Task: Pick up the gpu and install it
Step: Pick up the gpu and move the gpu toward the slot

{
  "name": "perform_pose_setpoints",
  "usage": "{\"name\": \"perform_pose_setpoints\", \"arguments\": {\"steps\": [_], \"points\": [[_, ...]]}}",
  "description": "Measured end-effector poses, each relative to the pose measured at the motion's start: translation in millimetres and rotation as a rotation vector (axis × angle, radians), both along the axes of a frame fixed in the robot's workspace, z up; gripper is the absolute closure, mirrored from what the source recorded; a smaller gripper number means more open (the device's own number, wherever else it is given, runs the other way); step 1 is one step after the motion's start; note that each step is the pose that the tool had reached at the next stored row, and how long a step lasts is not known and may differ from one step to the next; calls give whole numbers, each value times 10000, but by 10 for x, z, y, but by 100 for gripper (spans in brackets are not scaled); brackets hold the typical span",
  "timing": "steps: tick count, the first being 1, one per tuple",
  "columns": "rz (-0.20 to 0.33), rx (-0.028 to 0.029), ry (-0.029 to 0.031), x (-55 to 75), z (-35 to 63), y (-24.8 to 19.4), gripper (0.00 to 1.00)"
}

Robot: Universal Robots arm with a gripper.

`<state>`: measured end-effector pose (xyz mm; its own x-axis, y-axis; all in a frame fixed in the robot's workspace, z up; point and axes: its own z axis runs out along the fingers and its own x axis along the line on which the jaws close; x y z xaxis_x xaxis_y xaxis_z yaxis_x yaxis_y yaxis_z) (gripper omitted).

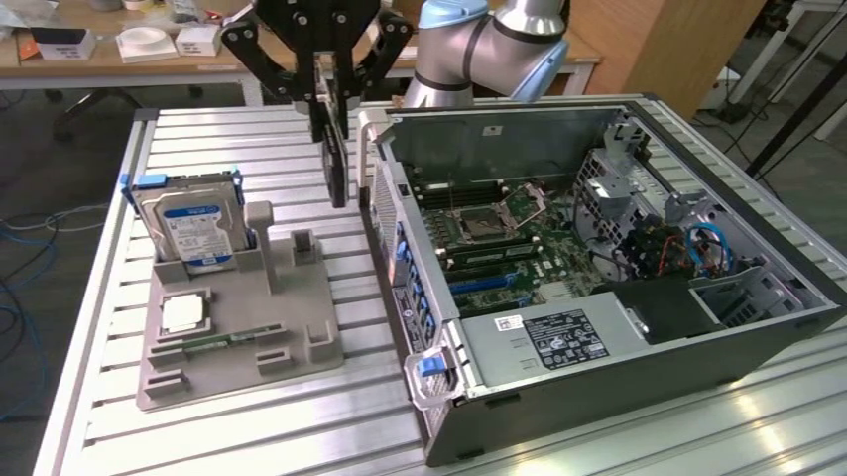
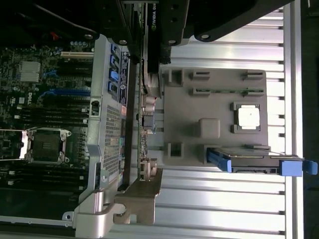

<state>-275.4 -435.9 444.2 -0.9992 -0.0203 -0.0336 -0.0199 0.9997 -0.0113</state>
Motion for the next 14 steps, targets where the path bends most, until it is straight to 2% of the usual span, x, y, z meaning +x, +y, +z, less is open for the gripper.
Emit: {"name": "perform_pose_setpoints", "arguments": {"steps": [14], "points": [[58, 0, 1, 339, -2, 30, 74]]}}
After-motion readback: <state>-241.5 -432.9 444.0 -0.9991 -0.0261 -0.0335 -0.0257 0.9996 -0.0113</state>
